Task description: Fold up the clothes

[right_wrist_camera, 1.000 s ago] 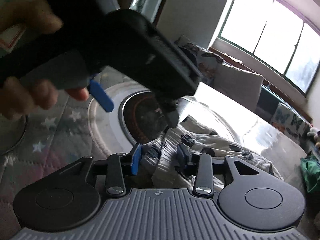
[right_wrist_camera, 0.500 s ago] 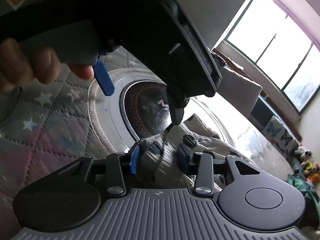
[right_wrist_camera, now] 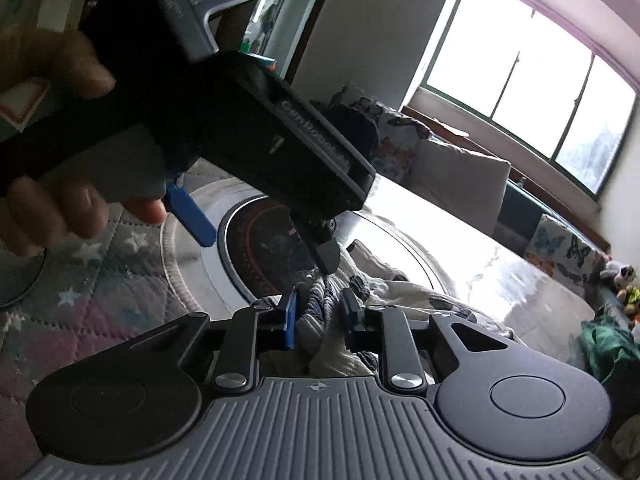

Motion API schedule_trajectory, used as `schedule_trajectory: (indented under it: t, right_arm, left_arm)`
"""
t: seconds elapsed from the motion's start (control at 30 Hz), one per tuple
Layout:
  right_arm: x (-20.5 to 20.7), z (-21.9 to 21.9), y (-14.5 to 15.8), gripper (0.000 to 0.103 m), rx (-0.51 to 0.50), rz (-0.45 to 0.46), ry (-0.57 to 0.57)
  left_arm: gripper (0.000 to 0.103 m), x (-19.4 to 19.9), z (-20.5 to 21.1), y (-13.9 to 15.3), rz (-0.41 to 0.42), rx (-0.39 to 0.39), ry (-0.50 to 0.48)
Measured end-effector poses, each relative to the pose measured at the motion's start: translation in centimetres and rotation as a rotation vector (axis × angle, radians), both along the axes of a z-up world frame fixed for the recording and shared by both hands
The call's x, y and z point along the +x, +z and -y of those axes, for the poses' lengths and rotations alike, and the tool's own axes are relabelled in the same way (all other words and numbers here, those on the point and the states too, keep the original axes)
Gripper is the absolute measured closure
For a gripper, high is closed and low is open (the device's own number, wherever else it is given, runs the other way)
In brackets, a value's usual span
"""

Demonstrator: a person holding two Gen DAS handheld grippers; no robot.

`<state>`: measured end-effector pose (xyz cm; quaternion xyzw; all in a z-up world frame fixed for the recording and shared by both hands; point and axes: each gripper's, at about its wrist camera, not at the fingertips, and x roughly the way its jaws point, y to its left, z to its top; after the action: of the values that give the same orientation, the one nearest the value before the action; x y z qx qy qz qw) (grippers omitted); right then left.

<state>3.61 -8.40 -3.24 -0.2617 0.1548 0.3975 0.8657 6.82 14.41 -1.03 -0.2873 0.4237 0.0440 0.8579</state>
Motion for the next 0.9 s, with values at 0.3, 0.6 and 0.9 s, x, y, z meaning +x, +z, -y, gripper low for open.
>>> schedule_trajectory:
  t: [0.3, 0.6, 0.9]
  right_arm:
    - [-0.1, -1.1, -1.3, 0.076, -0.063, 0.042, 0.027]
    - [-1.4, -0.5, -1.3, 0.064, -0.112, 0.065, 0.044]
    - [-1.7, 2.1, -1.5, 0.056, -0.204, 0.112, 0.075]
  left_arm:
    - [0.0, -0.6, -0.4, 0.2, -0.003, 0.012, 0.03]
    - [0.0, -0.8, -0.6, -0.1, -0.011, 0.013, 0.028]
    - [0.0, -1.0, -0.5, -0.1, -0.008, 0.02, 0.022]
